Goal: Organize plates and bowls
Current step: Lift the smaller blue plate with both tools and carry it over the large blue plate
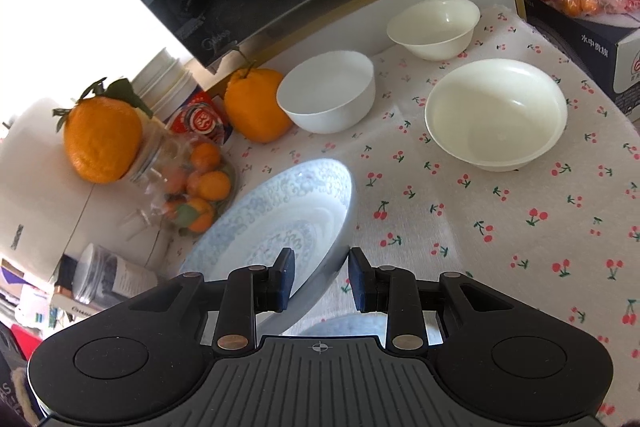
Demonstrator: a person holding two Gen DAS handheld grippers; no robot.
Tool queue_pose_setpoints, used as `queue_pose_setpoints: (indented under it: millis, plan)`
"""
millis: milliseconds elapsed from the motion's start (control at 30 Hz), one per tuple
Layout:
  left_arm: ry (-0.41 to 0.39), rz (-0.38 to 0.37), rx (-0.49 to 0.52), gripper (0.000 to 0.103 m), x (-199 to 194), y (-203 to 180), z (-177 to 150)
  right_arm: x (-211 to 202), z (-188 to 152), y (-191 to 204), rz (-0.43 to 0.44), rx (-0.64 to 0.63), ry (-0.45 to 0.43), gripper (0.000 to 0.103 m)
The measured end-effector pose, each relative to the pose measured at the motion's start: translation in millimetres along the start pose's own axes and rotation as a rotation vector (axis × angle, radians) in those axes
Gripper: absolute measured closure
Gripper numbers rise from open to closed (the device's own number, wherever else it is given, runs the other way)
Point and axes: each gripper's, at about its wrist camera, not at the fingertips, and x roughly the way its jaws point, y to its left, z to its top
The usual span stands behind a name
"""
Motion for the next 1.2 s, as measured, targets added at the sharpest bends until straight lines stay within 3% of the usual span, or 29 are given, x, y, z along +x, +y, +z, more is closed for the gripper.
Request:
queue_pose_setpoints:
  millis: [533,1200]
  plan:
    - [-0.02,-0.054,0.055,0.082,-45,-13,-25,-52,-32,-7,-0.002,-0.033,0.025,0.074]
    - [0.043,-0.097,0.195,0.082,-63,-23,-64,-78,-77,-27,-0.067,-0.111,0.132,0.074]
